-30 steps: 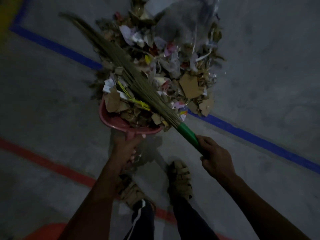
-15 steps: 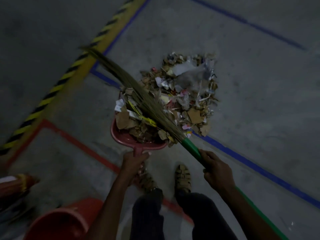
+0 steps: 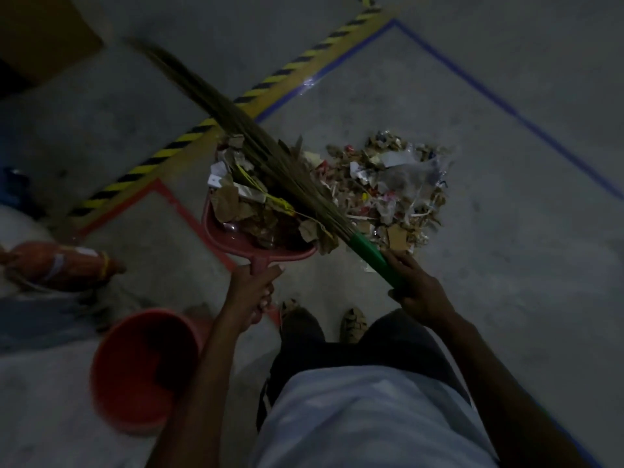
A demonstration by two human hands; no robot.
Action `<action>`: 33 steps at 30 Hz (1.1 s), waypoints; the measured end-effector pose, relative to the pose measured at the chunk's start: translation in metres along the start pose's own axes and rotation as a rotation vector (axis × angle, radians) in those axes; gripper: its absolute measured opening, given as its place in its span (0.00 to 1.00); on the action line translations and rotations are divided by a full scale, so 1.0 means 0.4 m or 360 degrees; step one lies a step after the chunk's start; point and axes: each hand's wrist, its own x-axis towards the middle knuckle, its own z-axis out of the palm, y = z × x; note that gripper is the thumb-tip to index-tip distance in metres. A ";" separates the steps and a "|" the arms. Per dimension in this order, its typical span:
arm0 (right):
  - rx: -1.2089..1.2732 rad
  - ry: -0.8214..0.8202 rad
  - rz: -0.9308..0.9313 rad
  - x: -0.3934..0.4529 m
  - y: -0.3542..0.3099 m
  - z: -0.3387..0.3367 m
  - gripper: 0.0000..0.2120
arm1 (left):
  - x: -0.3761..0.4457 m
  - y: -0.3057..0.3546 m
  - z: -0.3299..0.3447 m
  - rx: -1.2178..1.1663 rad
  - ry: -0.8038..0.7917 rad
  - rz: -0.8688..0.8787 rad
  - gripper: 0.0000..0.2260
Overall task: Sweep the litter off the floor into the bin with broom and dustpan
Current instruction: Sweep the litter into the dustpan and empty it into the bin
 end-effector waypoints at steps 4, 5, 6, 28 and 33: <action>-0.0117 -0.0047 -0.0187 0.003 -0.052 -0.035 0.41 | -0.080 -0.010 -0.032 -0.0114 0.0138 0.0026 0.17; -0.0143 -0.0060 -0.0249 0.004 -0.064 -0.039 0.40 | -0.097 -0.020 -0.034 -0.0151 0.0187 0.0034 0.17; -0.0160 -0.0072 -0.0318 0.006 -0.074 -0.046 0.40 | -0.117 -0.030 -0.034 -0.0191 0.0238 0.0040 0.18; -0.0301 -0.0652 -0.1054 -0.036 -0.313 0.122 0.38 | -0.486 -0.393 -0.169 -0.0837 0.0906 -0.0117 0.24; -0.0446 -0.0744 -0.1058 -0.004 -0.421 0.262 0.38 | -0.458 -0.484 -0.298 -0.0942 0.0936 -0.0192 0.24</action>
